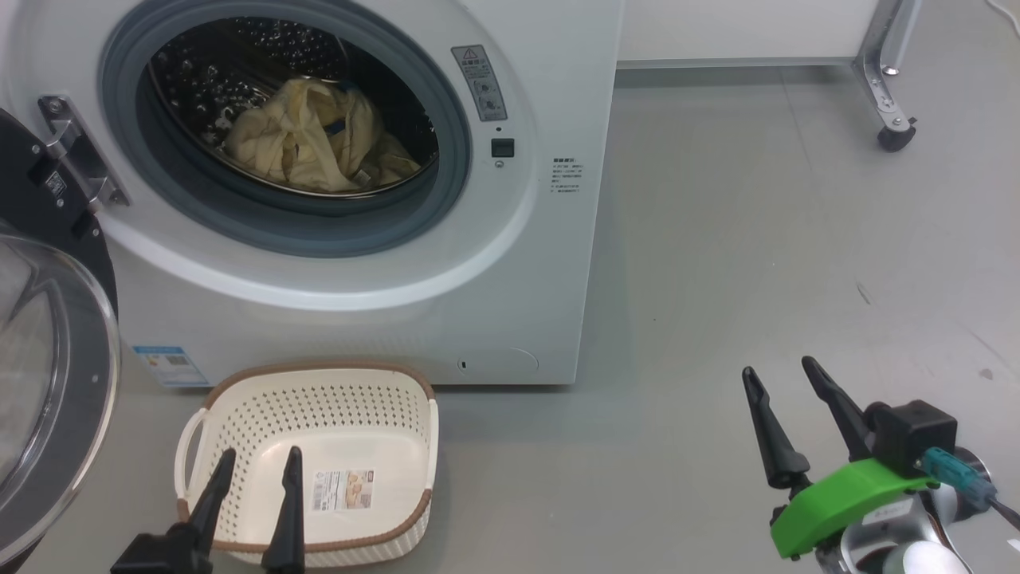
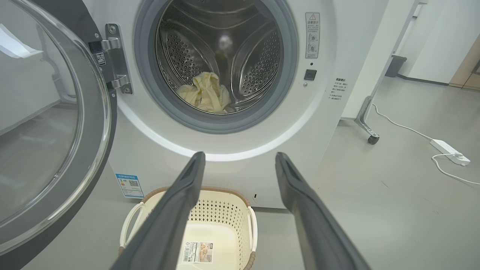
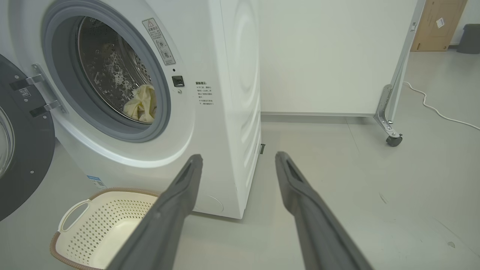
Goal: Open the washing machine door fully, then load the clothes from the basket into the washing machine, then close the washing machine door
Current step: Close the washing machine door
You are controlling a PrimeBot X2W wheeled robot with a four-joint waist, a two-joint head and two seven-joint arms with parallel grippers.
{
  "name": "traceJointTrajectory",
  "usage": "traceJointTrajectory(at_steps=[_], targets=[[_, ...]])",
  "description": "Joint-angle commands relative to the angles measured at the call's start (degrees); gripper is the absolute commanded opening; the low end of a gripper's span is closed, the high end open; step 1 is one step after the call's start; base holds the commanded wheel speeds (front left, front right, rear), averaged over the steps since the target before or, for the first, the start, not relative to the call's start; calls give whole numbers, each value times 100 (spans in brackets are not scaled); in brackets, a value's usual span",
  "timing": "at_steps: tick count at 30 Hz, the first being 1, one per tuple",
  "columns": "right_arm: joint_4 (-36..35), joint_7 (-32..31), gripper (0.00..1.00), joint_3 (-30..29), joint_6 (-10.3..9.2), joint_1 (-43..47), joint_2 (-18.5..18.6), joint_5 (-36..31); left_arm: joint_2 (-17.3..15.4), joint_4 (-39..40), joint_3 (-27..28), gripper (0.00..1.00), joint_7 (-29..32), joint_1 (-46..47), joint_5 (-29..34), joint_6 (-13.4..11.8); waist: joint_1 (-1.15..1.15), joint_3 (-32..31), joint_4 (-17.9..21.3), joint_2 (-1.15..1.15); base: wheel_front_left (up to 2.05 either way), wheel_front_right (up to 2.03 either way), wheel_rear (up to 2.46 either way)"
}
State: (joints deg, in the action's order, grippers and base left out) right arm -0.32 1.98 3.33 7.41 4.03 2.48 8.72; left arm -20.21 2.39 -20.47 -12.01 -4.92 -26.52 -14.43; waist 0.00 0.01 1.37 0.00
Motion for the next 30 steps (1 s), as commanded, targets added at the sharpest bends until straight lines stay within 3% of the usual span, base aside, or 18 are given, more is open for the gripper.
traceJointTrajectory(at_steps=[1, 12, 30], targets=[[-218, -8, 100, 111, 8, -169, 40, -28, -139, 146, 223, 100, -28, 291, 68, -865, 0, 0, -2, 0, 0, 0, 0], [-239, -22, 100, 85, 8, -166, 40, -32, -130, 102, 197, 100, -13, 323, 78, -935, 0, 17, -38, 0, -50, 50, 0], [-214, -5, 100, 52, 8, -209, 40, -9, -163, 142, 138, 100, -65, 395, 86, -886, 0, 98, -147, 0, -157, 157, 0]])
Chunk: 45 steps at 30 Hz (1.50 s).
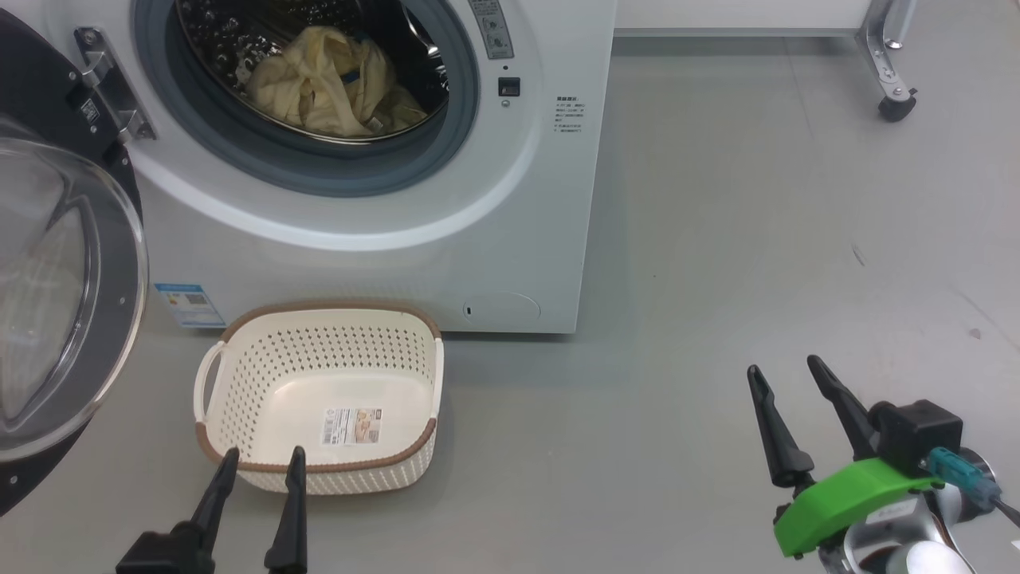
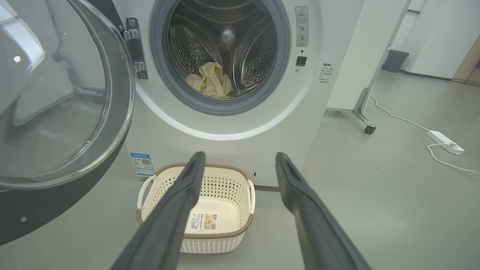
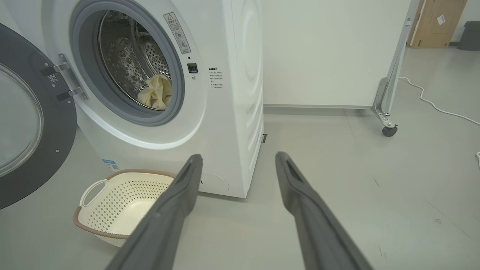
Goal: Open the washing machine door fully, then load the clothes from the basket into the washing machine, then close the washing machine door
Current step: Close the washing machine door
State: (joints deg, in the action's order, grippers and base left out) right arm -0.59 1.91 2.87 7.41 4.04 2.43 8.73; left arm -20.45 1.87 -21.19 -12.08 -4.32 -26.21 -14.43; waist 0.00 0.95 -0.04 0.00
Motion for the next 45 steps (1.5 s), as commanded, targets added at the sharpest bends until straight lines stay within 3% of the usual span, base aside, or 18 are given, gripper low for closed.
traceJointTrajectory(at_steps=[1, 17, 27, 34, 45], targets=[[-186, 6, 100, 101, 8, -213, 44, -7, -142, 193, 210, 100, -61, 338, 57, -890, 0, 6, -12, 0, -67, 67, 0], [-142, 47, 100, 29, 8, -226, 44, -6, -184, 191, 150, 100, -31, 418, 108, -937, 0, 17, -165, 0, -8, 8, 0], [-179, 39, 100, -93, 8, -199, 44, -47, -142, 142, 38, 100, -23, 539, 141, -918, 0, 21, -455, 0, 0, 0, 0], [-226, 20, 100, -135, 8, -188, 44, -57, -140, 120, -9, 100, -40, 592, 163, -903, 0, 60, -865, 0, 0, 0, 0], [-252, -11, 100, -138, 8, -161, 44, -71, -103, 70, -51, 100, -68, 618, 165, -929, 0, 62, -1883, 0, 0, 0, 0]])
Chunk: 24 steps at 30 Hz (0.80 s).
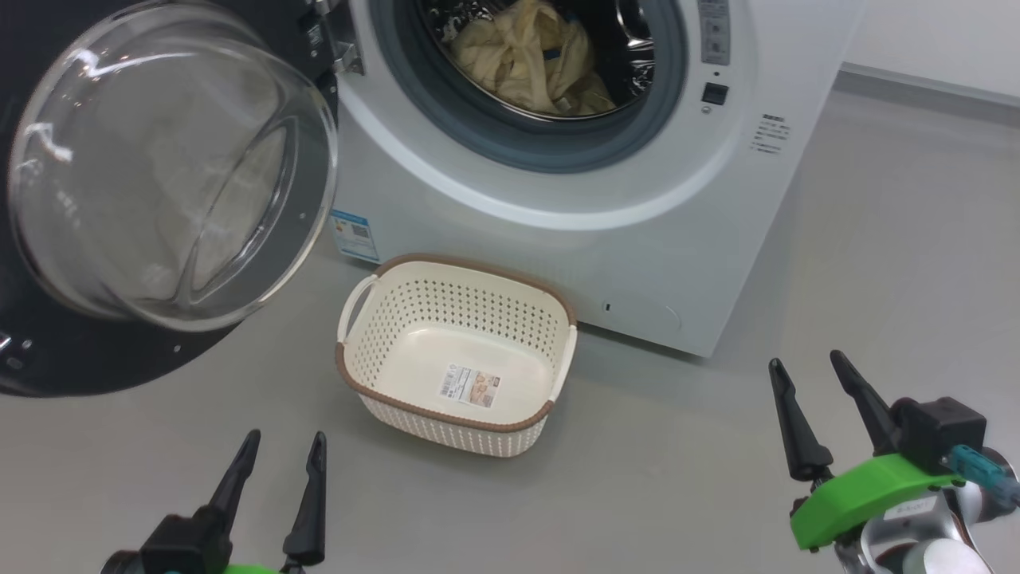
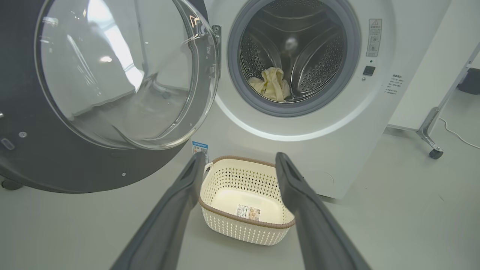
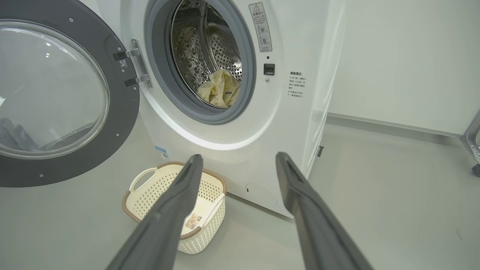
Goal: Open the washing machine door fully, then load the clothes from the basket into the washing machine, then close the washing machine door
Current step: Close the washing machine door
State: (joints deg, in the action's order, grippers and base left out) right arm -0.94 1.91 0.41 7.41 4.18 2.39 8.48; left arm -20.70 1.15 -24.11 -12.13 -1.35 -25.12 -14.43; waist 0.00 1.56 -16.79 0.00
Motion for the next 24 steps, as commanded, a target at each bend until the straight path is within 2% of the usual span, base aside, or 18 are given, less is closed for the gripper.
traceJointTrajectory(at_steps=[1, 14, 24], targets=[[-219, -13, 100, 116, 8, -181, 49, -44, -73, 149, 237, 100, -67, 332, 57, -929, 0, 7, -294, 0, 0, 0, 0], [-164, -17, 100, 220, 8, -231, 49, -33, -121, 133, 262, 100, -105, 407, 78, -954, 0, 27, -1167, 0, 0, 0, 0], [-156, -29, 100, 279, 8, -246, 49, -4, -123, 152, 308, 100, -139, 353, 95, -1066, 0, 31, -1342, 0, 0, 0, 0]])
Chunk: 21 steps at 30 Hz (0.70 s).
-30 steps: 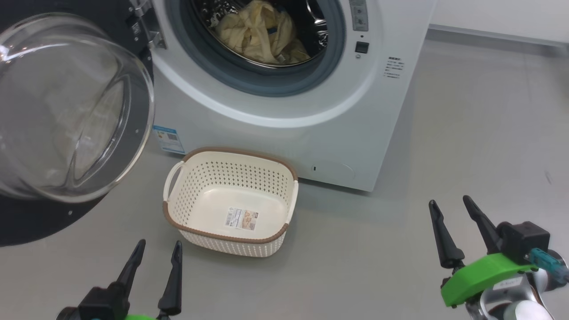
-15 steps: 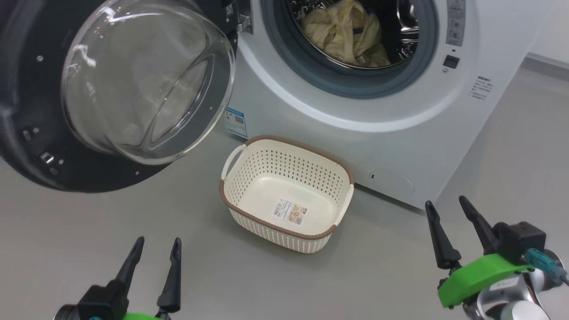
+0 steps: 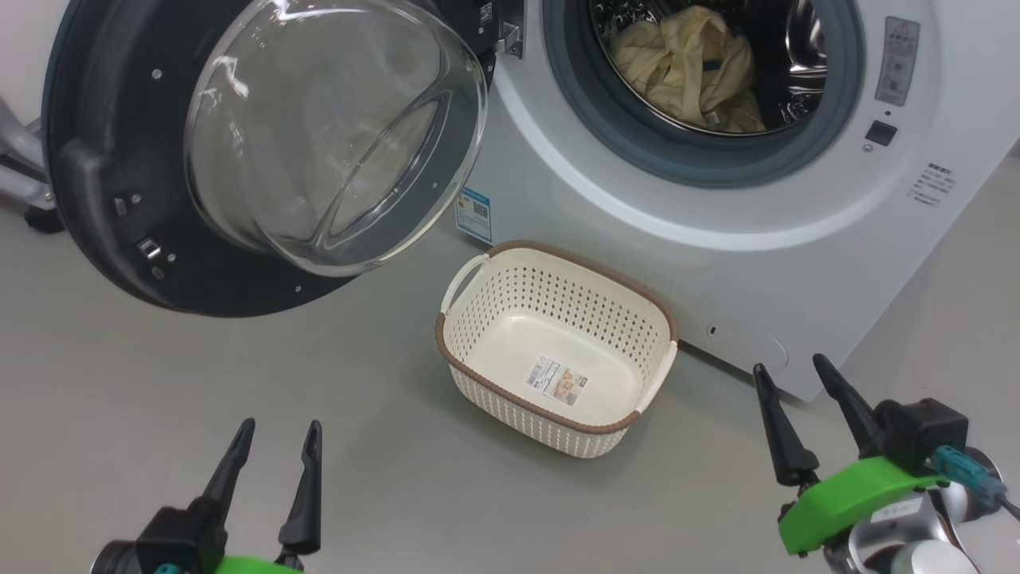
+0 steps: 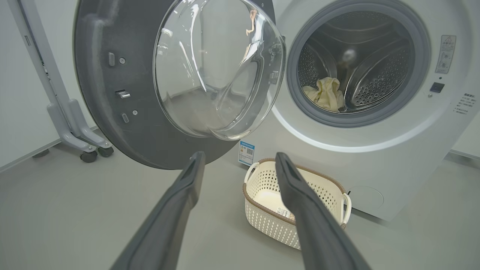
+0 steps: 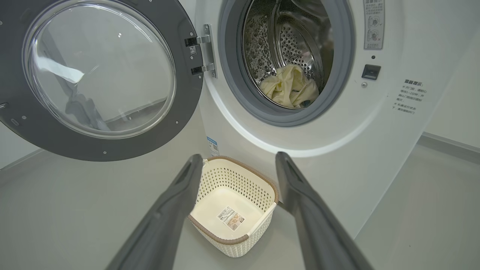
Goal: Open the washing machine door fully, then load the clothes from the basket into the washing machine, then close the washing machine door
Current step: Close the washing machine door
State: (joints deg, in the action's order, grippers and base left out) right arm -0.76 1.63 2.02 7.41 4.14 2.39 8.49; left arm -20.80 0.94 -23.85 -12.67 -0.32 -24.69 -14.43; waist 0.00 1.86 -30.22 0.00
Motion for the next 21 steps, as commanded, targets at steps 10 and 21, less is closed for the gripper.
traceJointTrajectory(at_steps=[10, 21], targets=[[-149, 0, 100, 137, 8, -257, 49, 11, -148, 255, 354, 100, -70, 203, 25, -1172, 0, 1, 1, 0, 0, 0, 0], [-146, -10, 100, 129, 8, -274, 49, -6, -210, 651, 640, 0, -71, 255, -106, -1280, 0, 4, -5, 0, 0, 0, 0]])
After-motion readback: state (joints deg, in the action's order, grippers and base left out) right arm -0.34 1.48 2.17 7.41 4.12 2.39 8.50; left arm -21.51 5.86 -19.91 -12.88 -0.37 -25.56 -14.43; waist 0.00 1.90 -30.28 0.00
